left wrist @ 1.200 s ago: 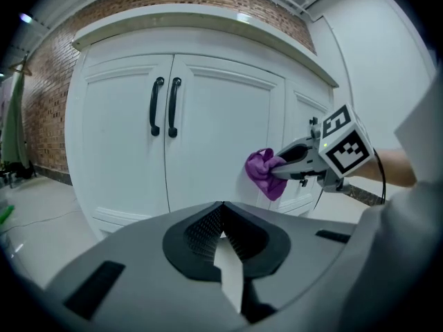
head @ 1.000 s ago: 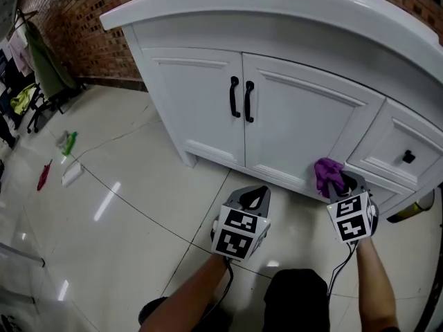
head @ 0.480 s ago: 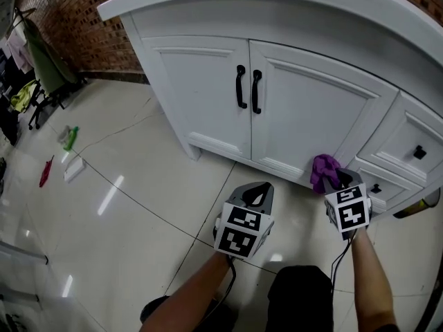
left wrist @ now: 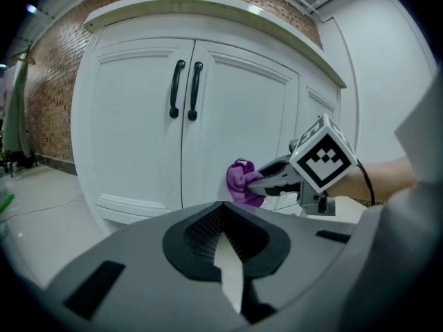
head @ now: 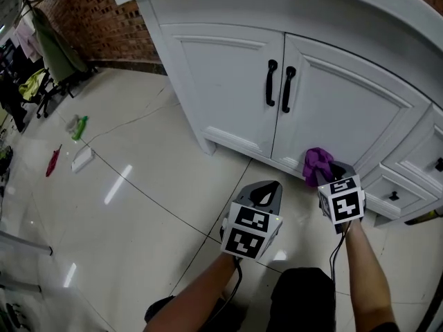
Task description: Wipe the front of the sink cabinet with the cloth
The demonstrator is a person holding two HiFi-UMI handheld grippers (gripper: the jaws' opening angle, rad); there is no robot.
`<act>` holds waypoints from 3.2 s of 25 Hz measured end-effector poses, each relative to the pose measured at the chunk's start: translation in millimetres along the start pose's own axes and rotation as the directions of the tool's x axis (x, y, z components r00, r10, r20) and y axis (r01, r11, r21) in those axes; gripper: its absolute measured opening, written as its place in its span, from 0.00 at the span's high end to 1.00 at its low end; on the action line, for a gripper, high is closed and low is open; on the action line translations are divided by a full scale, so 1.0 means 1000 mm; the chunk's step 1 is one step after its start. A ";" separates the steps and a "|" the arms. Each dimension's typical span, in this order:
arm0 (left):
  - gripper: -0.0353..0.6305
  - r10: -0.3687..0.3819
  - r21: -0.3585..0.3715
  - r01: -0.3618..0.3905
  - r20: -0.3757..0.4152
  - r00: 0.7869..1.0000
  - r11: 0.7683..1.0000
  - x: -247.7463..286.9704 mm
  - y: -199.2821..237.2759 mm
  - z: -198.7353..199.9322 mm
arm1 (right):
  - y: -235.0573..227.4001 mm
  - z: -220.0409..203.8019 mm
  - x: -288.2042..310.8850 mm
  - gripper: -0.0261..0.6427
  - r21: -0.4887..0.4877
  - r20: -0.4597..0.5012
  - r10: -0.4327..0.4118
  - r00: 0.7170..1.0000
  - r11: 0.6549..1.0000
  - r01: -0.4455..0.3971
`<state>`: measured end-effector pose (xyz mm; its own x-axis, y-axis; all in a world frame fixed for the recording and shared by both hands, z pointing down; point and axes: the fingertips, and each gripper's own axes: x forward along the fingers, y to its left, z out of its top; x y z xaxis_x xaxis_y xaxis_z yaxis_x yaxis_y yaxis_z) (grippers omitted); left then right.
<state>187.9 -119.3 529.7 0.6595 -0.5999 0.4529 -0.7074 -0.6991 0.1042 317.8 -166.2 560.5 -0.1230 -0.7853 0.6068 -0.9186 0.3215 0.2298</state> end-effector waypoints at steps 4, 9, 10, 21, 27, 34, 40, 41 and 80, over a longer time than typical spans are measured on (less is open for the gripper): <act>0.94 0.011 -0.014 -0.011 -0.007 1.000 1.000 -0.001 0.014 -0.005 | 0.018 0.020 0.018 0.80 0.009 0.026 0.035 0.999 0.999 -0.035; 0.94 0.008 -0.017 -0.009 -0.024 1.000 1.000 -0.002 0.023 -0.015 | 0.041 0.042 0.034 0.80 0.026 0.060 0.072 0.996 0.997 -0.074; 0.94 0.006 -0.015 -0.006 -0.027 1.000 1.000 -0.002 0.024 -0.017 | 0.044 0.044 0.037 0.81 0.030 0.065 0.074 0.995 0.997 -0.076; 0.94 -0.014 0.000 0.014 -0.054 0.998 1.000 0.000 0.035 -0.032 | 0.081 0.050 0.074 0.81 0.023 0.044 0.134 0.990 0.991 -0.135; 0.94 -0.013 0.013 0.013 -0.067 0.998 1.000 -0.004 0.035 -0.039 | 0.089 0.035 0.087 0.81 0.066 0.026 0.133 0.991 0.989 -0.134; 0.94 -0.007 0.007 0.008 -0.052 0.999 1.000 -0.003 0.030 -0.030 | 0.064 0.020 0.070 0.81 0.117 0.030 0.080 0.996 0.990 -0.083; 0.94 -0.019 0.027 0.020 -0.057 0.998 0.999 0.006 0.005 -0.025 | 0.031 -0.012 0.043 0.81 0.151 0.015 0.034 0.999 0.988 -0.036; 0.94 -0.021 0.031 0.023 -0.061 0.998 0.999 0.007 0.000 -0.025 | 0.025 -0.018 0.038 0.81 0.155 0.013 0.029 0.999 0.987 -0.031; 0.94 -0.074 0.050 0.082 -0.143 0.987 0.995 0.024 -0.033 -0.053 | -0.030 -0.131 0.012 0.81 0.353 -0.089 -0.013 0.996 0.935 0.043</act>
<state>213.2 -89.9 584.3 0.6670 -0.4844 0.5661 -0.6371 -0.7648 0.0963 393.0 -115.6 660.2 -0.0775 -0.7393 0.6688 -0.9964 0.0799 -0.0271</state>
